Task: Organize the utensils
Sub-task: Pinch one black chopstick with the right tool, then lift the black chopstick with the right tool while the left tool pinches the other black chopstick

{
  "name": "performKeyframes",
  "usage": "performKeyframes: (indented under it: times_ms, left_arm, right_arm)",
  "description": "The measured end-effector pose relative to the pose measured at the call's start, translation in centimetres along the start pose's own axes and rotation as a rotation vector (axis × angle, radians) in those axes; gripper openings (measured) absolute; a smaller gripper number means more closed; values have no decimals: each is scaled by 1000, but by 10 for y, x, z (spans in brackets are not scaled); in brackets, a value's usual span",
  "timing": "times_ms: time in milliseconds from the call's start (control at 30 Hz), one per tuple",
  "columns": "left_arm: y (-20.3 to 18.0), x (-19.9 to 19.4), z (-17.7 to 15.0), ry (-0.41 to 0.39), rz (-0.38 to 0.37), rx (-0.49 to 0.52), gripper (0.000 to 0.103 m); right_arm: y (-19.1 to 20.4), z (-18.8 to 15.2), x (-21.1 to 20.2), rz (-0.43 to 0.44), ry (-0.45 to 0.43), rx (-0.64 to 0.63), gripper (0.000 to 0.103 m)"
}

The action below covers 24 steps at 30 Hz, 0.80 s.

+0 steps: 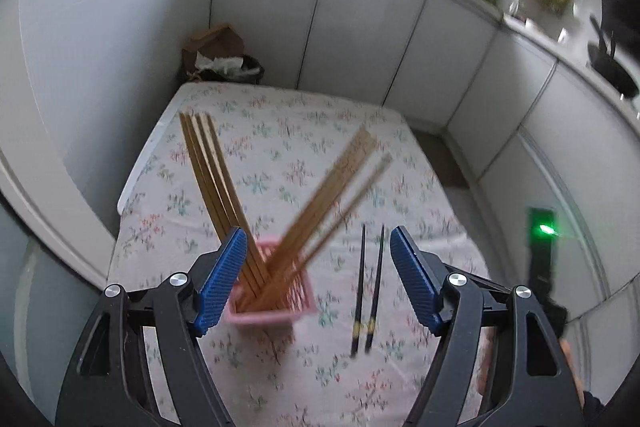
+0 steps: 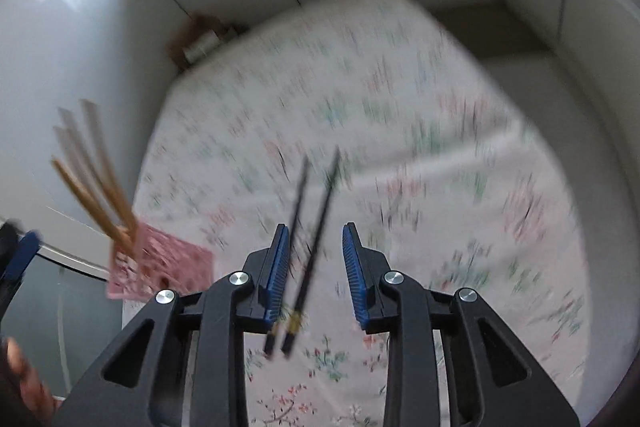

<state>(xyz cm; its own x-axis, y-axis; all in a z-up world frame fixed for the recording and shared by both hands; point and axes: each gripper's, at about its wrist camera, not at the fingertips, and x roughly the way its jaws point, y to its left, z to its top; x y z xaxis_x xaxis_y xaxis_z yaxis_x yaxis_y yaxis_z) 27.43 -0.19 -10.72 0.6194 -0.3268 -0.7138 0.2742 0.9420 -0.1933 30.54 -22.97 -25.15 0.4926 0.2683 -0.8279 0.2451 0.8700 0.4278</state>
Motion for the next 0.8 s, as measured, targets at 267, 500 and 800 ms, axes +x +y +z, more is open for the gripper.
performKeyframes:
  times_ms: [267,500,800]
  left_arm:
    - [-26,-13,-16,6,4,35,71]
    - [-12,-6,-16,37,26,-40,71]
    - [-21,-14,-17,30,3,-10,64]
  right_arm:
    - [15,4,43,-41,75,-65,29]
    - [25,5,72,-145,71,-126,26]
    - [22,2,66,-130,112,-141,6]
